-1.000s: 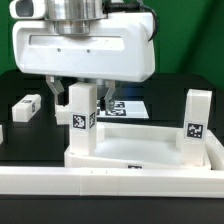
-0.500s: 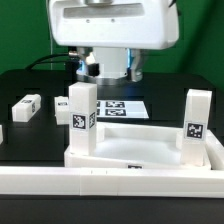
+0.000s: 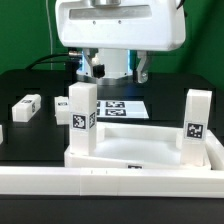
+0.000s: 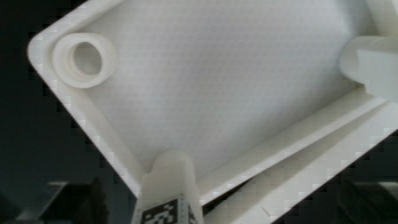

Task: Assemble desk

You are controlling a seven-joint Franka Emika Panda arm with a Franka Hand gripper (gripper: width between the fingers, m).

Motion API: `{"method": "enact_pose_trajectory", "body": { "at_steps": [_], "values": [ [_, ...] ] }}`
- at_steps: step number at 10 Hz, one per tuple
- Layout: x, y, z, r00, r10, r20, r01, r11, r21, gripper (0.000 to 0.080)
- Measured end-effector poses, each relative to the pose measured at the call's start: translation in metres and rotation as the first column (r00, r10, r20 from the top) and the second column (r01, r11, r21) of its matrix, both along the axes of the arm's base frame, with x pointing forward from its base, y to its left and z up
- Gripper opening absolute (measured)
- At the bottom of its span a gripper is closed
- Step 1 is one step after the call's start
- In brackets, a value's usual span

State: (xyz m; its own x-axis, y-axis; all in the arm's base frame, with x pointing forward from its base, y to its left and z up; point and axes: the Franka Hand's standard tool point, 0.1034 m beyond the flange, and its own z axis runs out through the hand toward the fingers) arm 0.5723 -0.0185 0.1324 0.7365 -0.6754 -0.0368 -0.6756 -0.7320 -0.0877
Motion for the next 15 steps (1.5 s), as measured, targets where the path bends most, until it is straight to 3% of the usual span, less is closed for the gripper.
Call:
{"method": "enact_pose_trajectory", "body": {
  "at_steps": [2, 6, 9, 11, 15],
  "values": [
    [-0.023, 0.014, -0.006, 0.985, -0.173, -0.019, 0.173, 0.985, 0.002, 0.0649],
    [-0.026, 0.017, -0.009, 0.973, -0.228, -0.033, 0.229, 0.974, 0.005, 0.0649],
    [-0.036, 0.017, -0.018, 0.835, -0.544, -0.077, 0.546, 0.837, 0.005, 0.0649],
    [-0.042, 0.019, -0.032, 0.766, -0.635, -0.101, 0.637, 0.771, -0.019, 0.0649],
    [-0.043, 0.026, -0.034, 0.643, -0.755, -0.13, 0.76, 0.65, -0.017, 0.0649]
  ]
}}
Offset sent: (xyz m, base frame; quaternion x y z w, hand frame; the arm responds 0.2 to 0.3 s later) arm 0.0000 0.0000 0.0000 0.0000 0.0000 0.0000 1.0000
